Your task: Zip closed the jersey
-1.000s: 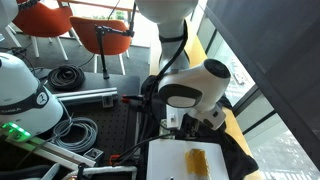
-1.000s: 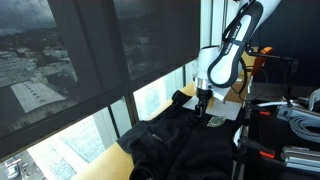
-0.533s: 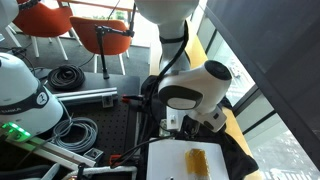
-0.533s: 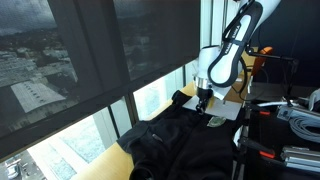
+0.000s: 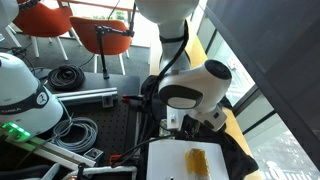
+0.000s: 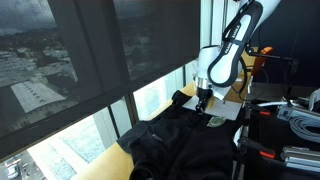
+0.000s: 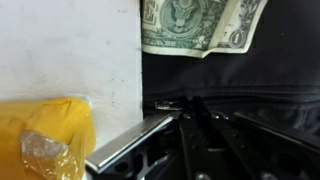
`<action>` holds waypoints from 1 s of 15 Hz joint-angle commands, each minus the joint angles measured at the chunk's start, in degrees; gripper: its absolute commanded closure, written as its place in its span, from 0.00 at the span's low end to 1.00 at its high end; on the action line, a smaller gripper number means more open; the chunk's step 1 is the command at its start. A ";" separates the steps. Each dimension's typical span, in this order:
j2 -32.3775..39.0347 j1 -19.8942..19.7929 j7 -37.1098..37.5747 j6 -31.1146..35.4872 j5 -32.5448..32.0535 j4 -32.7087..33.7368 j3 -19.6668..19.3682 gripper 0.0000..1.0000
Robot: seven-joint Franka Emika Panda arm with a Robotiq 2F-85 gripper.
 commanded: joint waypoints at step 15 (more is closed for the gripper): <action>-5.02 13.70 7.69 -19.62 -4.22 5.42 1.77 0.98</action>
